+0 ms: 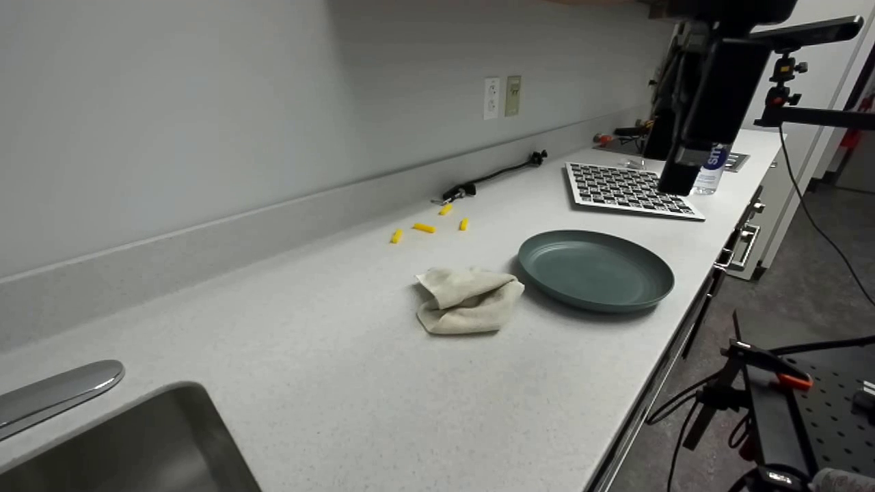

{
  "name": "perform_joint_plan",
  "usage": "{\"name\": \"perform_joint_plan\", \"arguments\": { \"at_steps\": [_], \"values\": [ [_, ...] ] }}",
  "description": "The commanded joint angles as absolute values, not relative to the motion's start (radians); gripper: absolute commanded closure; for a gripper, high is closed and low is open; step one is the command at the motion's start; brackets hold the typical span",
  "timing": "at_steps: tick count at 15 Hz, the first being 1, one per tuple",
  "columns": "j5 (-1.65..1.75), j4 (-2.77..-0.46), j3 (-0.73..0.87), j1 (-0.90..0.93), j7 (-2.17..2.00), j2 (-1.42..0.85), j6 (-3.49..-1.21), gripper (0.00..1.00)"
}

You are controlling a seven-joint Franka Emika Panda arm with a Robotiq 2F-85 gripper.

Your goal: Wipe the plate with the cloth

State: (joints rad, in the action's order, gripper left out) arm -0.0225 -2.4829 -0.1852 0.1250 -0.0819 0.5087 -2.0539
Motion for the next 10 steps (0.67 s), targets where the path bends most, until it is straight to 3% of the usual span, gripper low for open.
{"name": "perform_joint_plan", "arguments": {
  "at_steps": [1, 7, 10],
  "values": [
    [-0.018, -2.481, -0.177, 0.134, -0.086, 0.507, -2.052, 0.00],
    [-0.001, -2.510, -0.174, 0.116, -0.093, 0.477, -2.107, 0.00],
    [0.041, -2.535, -0.150, 0.086, -0.075, 0.419, -2.264, 0.00]
  ]
}}
